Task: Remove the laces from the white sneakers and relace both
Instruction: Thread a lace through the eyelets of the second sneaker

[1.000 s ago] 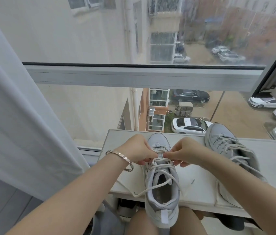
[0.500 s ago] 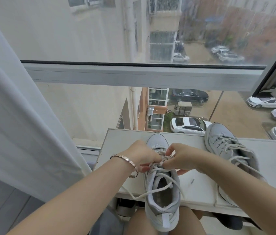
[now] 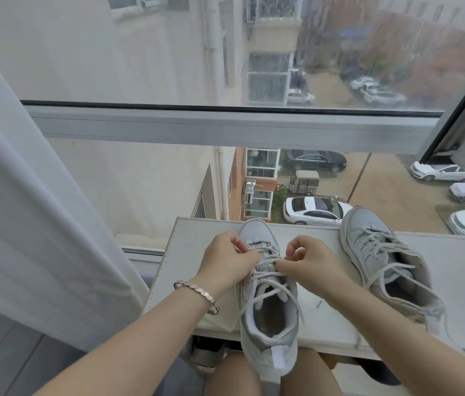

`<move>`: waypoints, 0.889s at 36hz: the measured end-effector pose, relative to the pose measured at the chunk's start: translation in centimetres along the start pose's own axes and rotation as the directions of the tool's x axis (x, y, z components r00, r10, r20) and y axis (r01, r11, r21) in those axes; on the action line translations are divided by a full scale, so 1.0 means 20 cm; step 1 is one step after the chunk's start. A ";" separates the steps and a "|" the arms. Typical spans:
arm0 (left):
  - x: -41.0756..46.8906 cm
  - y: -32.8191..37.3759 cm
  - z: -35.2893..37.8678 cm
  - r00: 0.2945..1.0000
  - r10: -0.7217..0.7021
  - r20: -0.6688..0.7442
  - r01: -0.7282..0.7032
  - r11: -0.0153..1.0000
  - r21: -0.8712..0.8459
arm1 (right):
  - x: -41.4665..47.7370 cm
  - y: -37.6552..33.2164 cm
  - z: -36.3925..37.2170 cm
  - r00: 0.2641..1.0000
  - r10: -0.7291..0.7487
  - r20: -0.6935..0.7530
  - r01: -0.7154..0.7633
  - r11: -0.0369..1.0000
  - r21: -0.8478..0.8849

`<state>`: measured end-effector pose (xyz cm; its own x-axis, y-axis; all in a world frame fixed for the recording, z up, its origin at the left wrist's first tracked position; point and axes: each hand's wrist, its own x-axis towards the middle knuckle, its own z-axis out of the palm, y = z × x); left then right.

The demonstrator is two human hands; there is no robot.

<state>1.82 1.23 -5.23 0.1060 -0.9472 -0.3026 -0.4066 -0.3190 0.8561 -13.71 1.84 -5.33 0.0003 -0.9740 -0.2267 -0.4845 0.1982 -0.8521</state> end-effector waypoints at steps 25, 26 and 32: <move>-0.25 -0.01 -0.04 0.806 0.591 0.035 -0.497 0.644 0.582 | -0.18 -0.04 -0.01 0.918 -0.392 -0.058 0.326 0.830 -0.452; -0.26 -0.02 -0.03 0.796 0.605 0.006 -0.502 0.655 0.564 | -0.19 -0.02 0.00 0.912 -0.400 -0.089 0.328 0.843 -0.427; -0.27 -0.11 0.03 0.836 0.514 -0.193 -0.408 0.816 0.409 | -0.22 0.06 0.06 0.896 -0.365 -0.253 0.336 0.930 -0.150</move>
<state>1.66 7.02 -5.72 0.0548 -0.9618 0.2681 -0.7467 0.1388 0.6505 -13.14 6.58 -5.87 -0.0441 -0.9729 0.2268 -0.5813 -0.1597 -0.7979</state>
